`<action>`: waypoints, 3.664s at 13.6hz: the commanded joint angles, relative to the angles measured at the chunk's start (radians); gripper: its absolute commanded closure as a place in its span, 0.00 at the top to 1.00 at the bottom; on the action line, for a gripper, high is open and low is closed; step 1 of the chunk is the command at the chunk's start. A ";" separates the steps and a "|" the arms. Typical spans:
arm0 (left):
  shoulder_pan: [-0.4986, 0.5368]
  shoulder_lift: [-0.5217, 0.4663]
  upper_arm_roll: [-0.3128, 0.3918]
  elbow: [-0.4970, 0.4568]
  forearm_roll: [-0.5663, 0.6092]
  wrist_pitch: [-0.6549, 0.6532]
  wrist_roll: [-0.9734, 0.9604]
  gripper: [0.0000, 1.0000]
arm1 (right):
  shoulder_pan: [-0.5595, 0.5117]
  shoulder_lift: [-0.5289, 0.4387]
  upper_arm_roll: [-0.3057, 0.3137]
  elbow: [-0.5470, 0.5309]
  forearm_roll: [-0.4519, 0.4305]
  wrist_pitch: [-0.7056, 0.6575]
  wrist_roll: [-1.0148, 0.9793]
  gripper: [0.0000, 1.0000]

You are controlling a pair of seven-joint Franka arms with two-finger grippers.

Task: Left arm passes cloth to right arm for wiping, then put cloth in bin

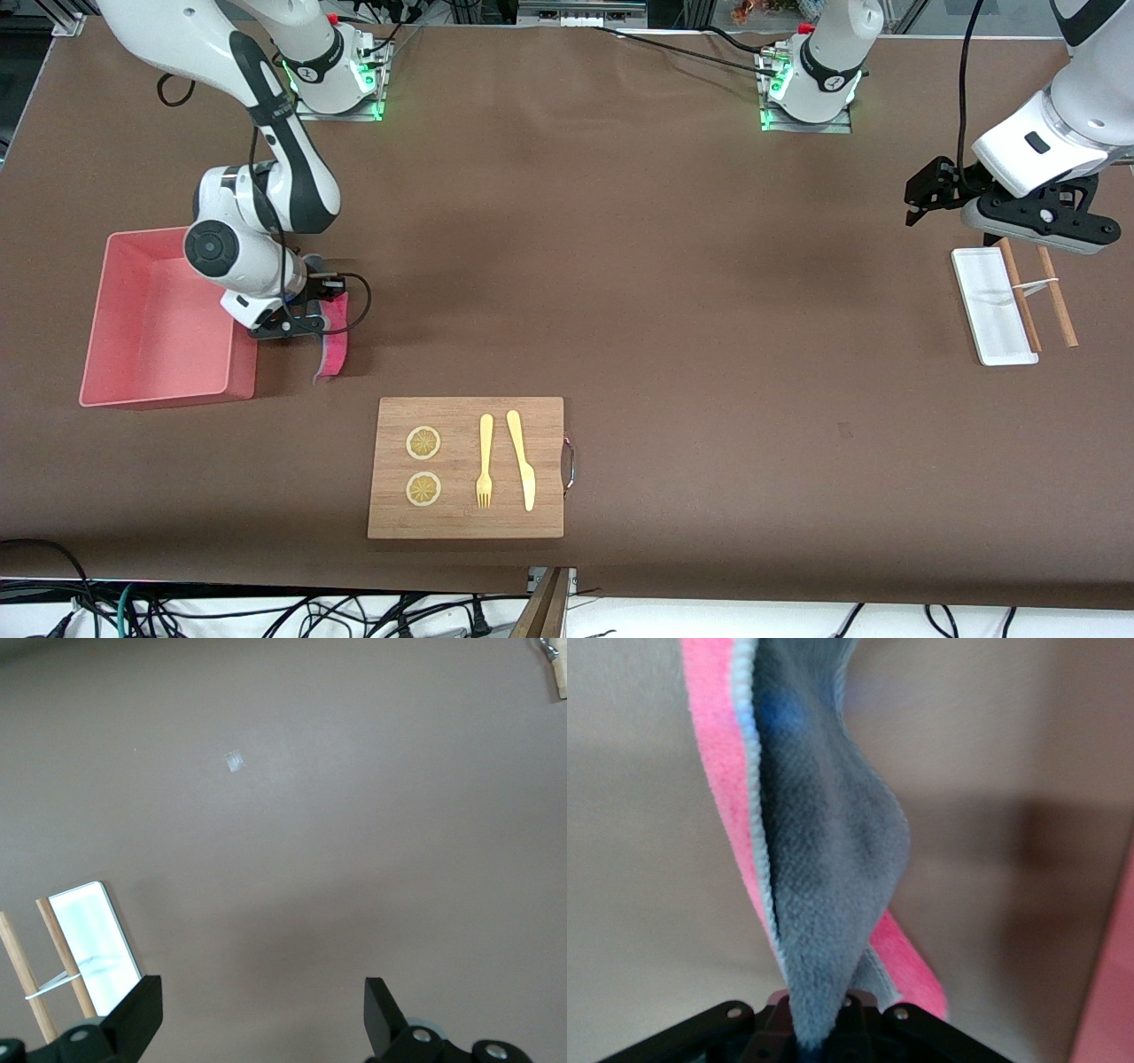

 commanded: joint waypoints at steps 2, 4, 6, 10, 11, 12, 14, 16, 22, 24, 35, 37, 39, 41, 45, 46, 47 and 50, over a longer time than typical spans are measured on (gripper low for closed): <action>0.031 -0.023 -0.022 -0.023 0.017 0.010 0.023 1.00 | 0.002 0.032 0.082 0.031 0.121 0.004 0.042 0.00; 0.037 -0.023 -0.019 -0.023 0.017 0.003 0.038 1.00 | 0.007 0.032 0.123 0.043 0.122 0.004 0.126 0.00; 0.039 -0.026 -0.017 -0.017 0.017 -0.016 0.041 1.00 | 0.028 0.038 0.179 0.068 0.127 0.004 0.248 0.00; 0.050 -0.028 -0.017 -0.011 0.017 -0.037 0.043 1.00 | 0.111 0.064 0.226 0.135 0.129 0.001 0.468 0.00; 0.051 -0.028 -0.017 -0.011 0.017 -0.037 0.043 1.00 | 0.111 0.064 0.249 0.144 0.129 0.000 0.514 0.00; 0.051 -0.028 -0.017 -0.011 0.017 -0.037 0.043 1.00 | 0.113 0.064 0.275 0.152 0.129 -0.002 0.559 0.00; 0.051 -0.026 -0.017 -0.011 0.017 -0.037 0.041 1.00 | 0.108 0.053 0.300 0.189 0.136 -0.035 0.623 0.00; 0.051 -0.026 -0.017 -0.011 0.017 -0.037 0.043 1.00 | 0.055 0.053 0.289 0.194 0.148 -0.079 0.623 0.00; 0.051 -0.023 -0.017 -0.011 0.017 -0.033 0.041 1.00 | -0.165 0.058 0.285 0.145 0.152 -0.166 0.340 0.00; 0.051 -0.023 -0.017 -0.011 0.017 -0.032 0.041 1.00 | -0.246 0.056 0.259 0.143 0.152 -0.223 0.155 0.00; 0.051 -0.022 -0.017 -0.010 0.019 -0.032 0.043 1.00 | -0.329 0.001 0.068 0.284 0.095 -0.416 -0.328 0.00; 0.051 -0.022 -0.017 -0.010 0.019 -0.032 0.041 1.00 | -0.329 -0.001 0.068 0.367 0.067 -0.495 -0.309 0.00; 0.051 -0.020 -0.017 -0.010 0.019 -0.029 0.041 1.00 | -0.329 -0.022 0.068 0.426 0.017 -0.572 -0.311 0.00; 0.051 -0.020 -0.017 -0.010 0.019 -0.029 0.041 1.00 | -0.332 -0.065 0.067 0.436 -0.046 -0.599 -0.321 0.00; 0.051 -0.020 -0.017 -0.010 0.019 -0.029 0.041 1.00 | -0.358 -0.108 0.049 0.434 -0.146 -0.617 -0.401 0.00; 0.051 -0.020 -0.017 -0.010 0.019 -0.029 0.041 1.00 | -0.361 -0.108 0.029 0.427 -0.148 -0.616 -0.429 0.00; 0.051 -0.020 -0.017 -0.010 0.019 -0.029 0.041 1.00 | -0.366 -0.105 0.010 0.421 -0.158 -0.608 -0.440 0.00; 0.051 -0.020 -0.017 -0.010 0.019 -0.029 0.041 1.00 | -0.371 -0.099 0.004 0.408 -0.197 -0.588 -0.441 0.99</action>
